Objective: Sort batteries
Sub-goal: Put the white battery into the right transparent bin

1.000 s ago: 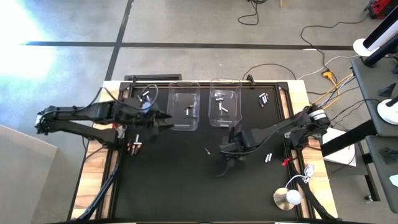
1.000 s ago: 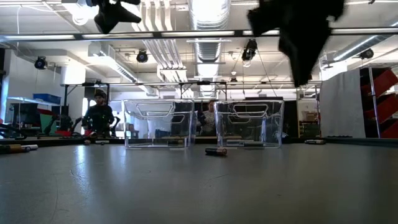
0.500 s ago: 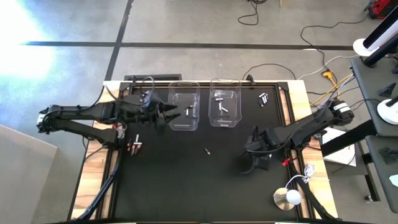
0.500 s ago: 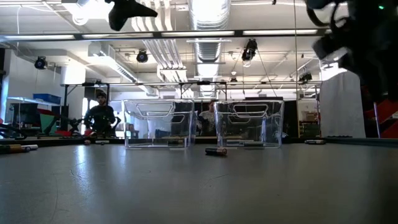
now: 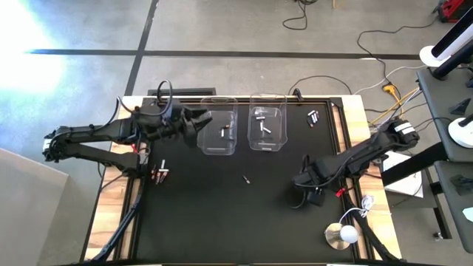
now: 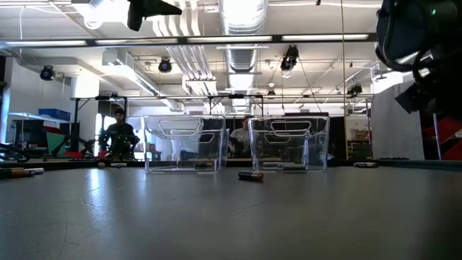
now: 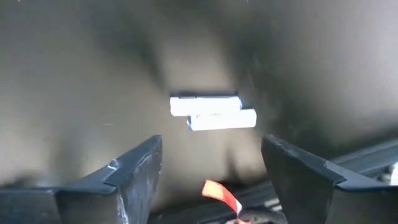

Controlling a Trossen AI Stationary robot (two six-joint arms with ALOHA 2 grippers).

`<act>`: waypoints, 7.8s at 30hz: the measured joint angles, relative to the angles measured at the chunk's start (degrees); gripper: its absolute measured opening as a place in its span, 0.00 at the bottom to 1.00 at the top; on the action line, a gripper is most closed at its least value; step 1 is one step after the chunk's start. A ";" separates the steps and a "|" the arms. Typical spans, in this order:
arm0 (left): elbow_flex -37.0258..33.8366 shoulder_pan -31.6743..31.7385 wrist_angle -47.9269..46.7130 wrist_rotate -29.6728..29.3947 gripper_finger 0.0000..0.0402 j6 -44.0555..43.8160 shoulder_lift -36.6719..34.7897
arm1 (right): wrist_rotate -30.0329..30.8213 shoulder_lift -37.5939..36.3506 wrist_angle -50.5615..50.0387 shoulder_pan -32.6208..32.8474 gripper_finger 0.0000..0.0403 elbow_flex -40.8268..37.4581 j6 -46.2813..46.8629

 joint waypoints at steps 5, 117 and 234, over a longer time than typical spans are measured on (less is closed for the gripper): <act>0.00 0.01 -0.36 0.62 0.47 0.17 0.02 | -1.11 0.76 4.14 -0.38 0.71 -1.75 -0.17; 1.81 1.30 -19.16 -2.41 0.47 9.26 -12.74 | 12.36 37.07 14.57 -51.80 0.50 45.01 -14.33; -1.70 -14.22 -14.44 -4.06 0.47 4.12 -6.44 | 3.23 -6.56 2.86 -0.57 0.40 -2.43 73.89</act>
